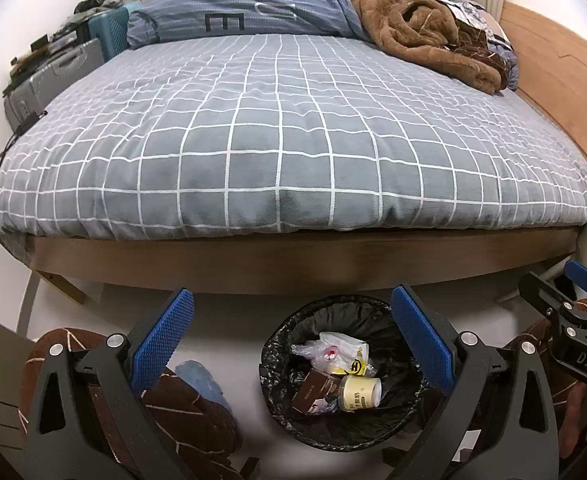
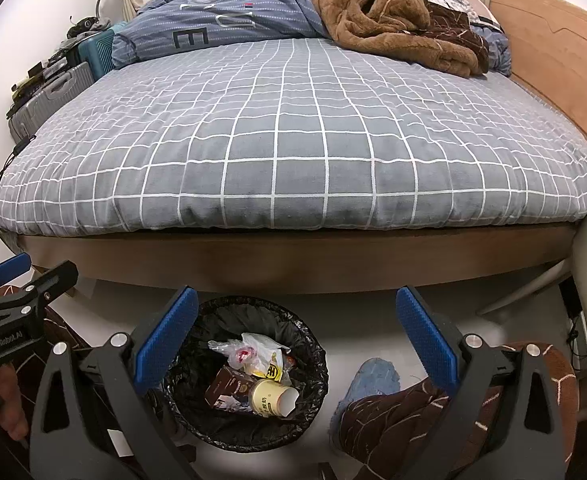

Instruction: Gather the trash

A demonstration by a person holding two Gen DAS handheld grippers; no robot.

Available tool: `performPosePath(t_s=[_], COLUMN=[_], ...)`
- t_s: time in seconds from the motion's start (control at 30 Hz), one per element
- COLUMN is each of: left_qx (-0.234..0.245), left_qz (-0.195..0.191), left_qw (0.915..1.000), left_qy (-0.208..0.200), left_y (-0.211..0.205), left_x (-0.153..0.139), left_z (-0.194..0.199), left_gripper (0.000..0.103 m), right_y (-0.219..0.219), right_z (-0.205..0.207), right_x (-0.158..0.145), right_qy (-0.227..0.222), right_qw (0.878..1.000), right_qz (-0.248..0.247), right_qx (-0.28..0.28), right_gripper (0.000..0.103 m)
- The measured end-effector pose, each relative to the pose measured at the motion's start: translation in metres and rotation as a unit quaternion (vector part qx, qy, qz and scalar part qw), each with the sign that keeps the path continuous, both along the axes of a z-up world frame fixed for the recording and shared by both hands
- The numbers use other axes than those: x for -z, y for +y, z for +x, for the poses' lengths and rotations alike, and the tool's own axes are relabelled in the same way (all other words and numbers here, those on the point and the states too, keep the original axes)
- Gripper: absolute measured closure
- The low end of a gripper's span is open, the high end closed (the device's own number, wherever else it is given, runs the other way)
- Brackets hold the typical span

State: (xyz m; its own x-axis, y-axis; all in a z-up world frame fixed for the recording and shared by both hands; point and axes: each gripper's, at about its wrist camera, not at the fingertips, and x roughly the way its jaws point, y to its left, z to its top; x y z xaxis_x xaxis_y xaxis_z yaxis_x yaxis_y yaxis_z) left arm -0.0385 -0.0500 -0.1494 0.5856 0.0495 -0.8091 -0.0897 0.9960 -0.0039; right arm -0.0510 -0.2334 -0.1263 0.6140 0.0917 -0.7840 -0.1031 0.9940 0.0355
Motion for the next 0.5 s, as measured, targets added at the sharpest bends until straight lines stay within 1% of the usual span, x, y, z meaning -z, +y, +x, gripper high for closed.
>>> performPosePath(t_s=[0.07,0.17,0.23,0.37,0.5], left_qx=[-0.005,-0.011,-0.006,-0.007,-0.010], left_qz=[-0.003,0.003,-0.001,0.010,0.002], left_qw=[1.0000,0.9999,1.0000,0.9999,0.9999], left_qy=[0.002,0.003,0.007,0.007,0.011], left_y=[0.0015,0.0017,0.0018,-0.0005,0.0009], left_x=[0.0007,0.0014,0.0024,0.0038,0.0051], left_z=[0.0005,0.0010,0.0022,0.0024,0.0030], left_gripper=[0.006,0.006,0.006,0.006,0.006], right_y=[0.0001,0.0003,0.0007,0.0010,0.0011], right_z=[0.0000,-0.0003,-0.0005,-0.0007,-0.0006], right_x=[0.0003,0.0012,0.0017,0.0018,0.0018], right_qy=[0.001,0.001,0.001,0.001,0.002], right_qw=[1.000,1.000,1.000,1.000,1.000], right_qz=[-0.001,-0.001,-0.002,-0.002,-0.002], right_qx=[0.000,-0.002,-0.002,-0.003,-0.002], right_gripper=[0.008,0.008,0.008,0.008,0.008])
